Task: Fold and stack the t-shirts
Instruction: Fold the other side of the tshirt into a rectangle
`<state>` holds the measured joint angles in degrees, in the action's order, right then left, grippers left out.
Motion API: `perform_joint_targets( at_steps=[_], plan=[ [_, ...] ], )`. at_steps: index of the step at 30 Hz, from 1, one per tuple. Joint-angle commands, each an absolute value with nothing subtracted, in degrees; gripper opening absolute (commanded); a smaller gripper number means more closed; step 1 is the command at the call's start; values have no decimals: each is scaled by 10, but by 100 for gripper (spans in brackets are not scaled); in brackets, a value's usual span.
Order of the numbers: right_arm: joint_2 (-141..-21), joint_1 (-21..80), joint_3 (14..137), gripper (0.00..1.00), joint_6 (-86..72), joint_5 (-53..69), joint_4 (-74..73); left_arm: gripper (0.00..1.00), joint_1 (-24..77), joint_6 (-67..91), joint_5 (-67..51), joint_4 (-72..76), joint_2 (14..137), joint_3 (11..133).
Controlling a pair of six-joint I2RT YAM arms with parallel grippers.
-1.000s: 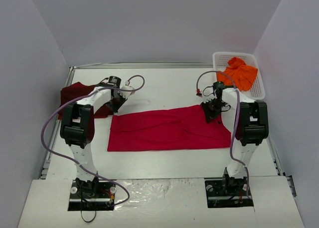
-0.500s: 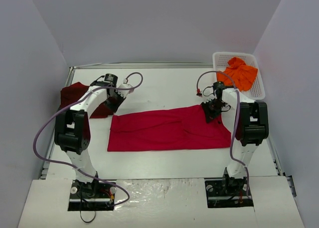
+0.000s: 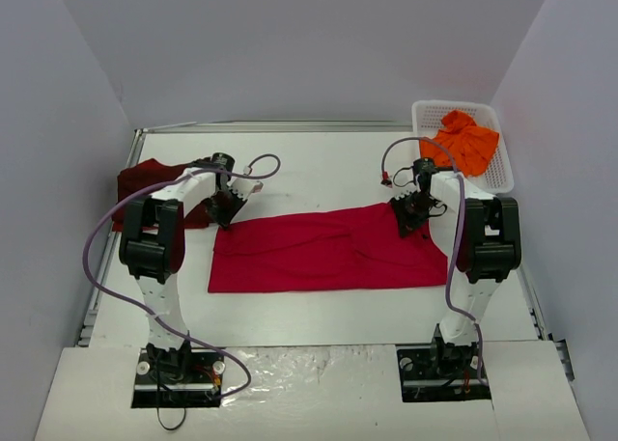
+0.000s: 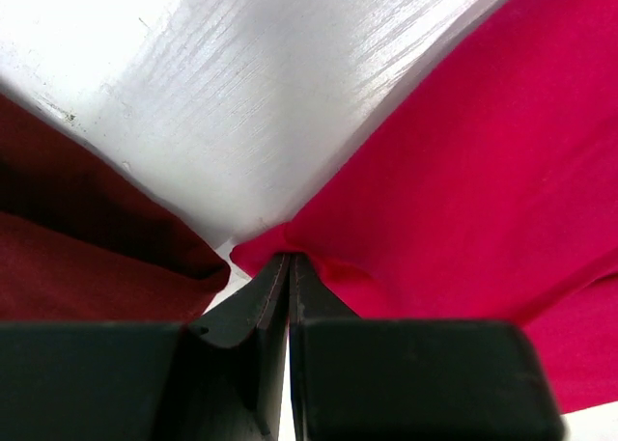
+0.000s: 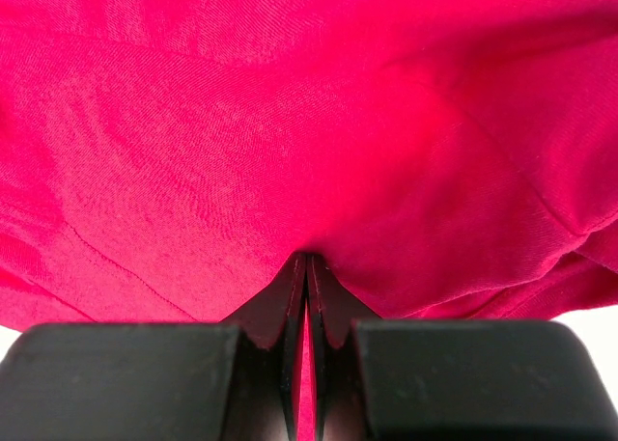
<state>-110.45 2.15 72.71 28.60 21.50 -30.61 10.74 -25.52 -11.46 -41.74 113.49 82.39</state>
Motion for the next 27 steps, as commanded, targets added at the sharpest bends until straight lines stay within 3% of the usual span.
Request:
perform_joint_targets(
  at_steps=[1, 10, 27],
  plan=[
    [-1125, 17, 696, 0, 293, 182, -300, 2, 102, -262, -112, -440, 1140, 831],
    [-1129, 18, 693, 0, 285, 171, -294, 2, 102, -243, -81, -460, 1158, 823],
    [-1153, 18, 685, 0, 271, 119, -280, 2, 97, -200, -39, -490, 1066, 753]
  ],
)
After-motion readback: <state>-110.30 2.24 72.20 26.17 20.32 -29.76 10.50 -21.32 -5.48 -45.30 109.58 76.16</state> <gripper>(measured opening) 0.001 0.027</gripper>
